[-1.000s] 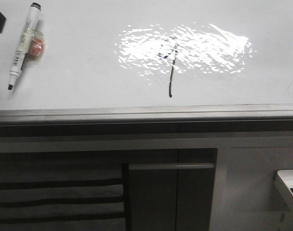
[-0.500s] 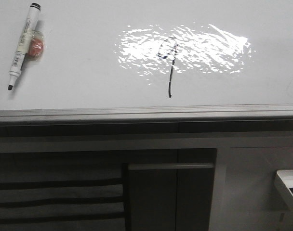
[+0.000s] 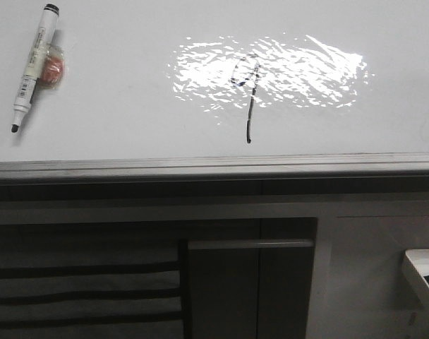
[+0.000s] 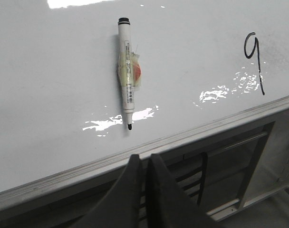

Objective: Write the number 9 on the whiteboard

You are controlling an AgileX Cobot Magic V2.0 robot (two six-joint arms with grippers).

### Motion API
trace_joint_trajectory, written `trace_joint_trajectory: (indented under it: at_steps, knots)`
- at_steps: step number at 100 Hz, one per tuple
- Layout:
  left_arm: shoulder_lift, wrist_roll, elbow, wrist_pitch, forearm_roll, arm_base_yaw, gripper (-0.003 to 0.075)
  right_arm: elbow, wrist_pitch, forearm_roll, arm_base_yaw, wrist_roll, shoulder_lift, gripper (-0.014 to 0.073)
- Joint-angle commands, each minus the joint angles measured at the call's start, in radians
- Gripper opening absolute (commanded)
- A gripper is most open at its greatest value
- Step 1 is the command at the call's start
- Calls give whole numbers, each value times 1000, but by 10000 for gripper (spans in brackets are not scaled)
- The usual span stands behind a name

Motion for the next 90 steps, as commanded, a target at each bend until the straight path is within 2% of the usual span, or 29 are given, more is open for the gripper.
trace_joint_trajectory:
  at_steps: [1, 19, 40, 53, 66, 80, 90]
  knots:
    - [6, -8, -27, -79, -16, 4, -20, -21, -58, -20, -7, 0, 13, -72]
    - [-24, -8, -6, -97, -16, 8, -20, -21, -58, -20, -7, 0, 13, -72]
    - [-197, -8, 125, -112, -7, 132, -20, -21, -58, -20, -7, 0, 13, -72]
    - [-286, -17, 247, -229, -7, 194, -20, -21, -58, -20, -7, 0, 13, -72]
    - [-382, -17, 331, -300, 0, 201, -20, -21, -58, -20, -7, 0, 13, -72]
    - [-378, -17, 377, -382, 1, 203, -20, -21, -58, -20, -7, 0, 13, -72]
    - [-378, -17, 427, -494, -28, 203, -20, -21, -58, -20, -7, 0, 13, -72]
